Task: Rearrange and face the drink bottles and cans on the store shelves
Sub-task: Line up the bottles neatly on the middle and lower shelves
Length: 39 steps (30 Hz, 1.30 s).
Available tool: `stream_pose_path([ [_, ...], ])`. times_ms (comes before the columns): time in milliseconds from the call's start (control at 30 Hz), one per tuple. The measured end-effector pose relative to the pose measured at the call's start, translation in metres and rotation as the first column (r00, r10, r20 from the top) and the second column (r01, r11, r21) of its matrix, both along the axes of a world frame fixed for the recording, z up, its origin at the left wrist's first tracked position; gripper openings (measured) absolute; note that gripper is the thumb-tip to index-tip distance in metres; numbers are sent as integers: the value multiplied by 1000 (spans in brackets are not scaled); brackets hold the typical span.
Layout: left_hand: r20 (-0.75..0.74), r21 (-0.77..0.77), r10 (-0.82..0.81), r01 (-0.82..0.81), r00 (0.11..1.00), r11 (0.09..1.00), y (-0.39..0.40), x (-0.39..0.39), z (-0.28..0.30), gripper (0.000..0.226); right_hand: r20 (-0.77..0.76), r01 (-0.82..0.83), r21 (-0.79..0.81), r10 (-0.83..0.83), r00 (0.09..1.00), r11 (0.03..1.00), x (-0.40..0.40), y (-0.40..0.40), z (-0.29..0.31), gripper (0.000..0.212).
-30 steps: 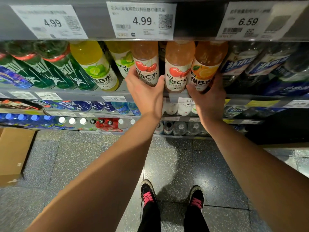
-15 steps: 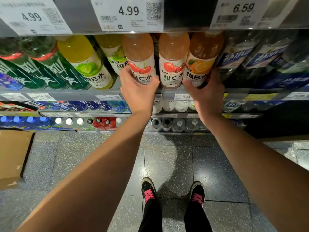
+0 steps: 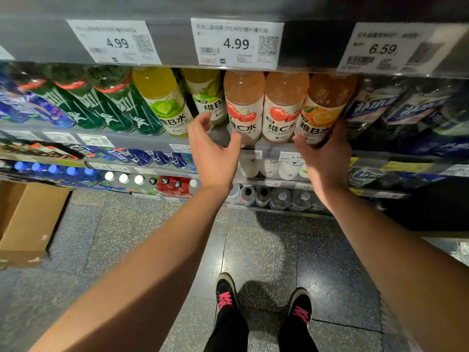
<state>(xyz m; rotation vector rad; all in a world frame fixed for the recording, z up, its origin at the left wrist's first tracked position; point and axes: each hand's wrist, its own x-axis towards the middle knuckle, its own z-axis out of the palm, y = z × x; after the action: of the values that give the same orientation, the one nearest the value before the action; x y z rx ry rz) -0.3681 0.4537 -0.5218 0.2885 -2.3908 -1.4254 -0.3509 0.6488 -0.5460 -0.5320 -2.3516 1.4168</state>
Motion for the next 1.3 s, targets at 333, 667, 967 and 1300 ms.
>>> stream_pose_path([
  [333, 51, 125, 147, -152, 988, 980, -16, -44, -9, 82, -11, 21, 140, -19, 1000, 990, 3, -4, -4, 75],
  [667, 44, -2, 208, -208, 977, 978, -9, -77, -10, 61, -37, 64, 150, -60, 998, 987, 1, -5, -16, 77],
  [967, 42, 44, 35, -37, 998, 998, -33, -60, -9, 67, -35, 52, 131, -48, 998, 990, -1, -4, -13, 79],
  [1300, 75, 126, -260, 249, 963, 960, -54, -47, -2, 71, -35, 38, 140, -33, 999, 989, -4, -3, -10, 73],
])
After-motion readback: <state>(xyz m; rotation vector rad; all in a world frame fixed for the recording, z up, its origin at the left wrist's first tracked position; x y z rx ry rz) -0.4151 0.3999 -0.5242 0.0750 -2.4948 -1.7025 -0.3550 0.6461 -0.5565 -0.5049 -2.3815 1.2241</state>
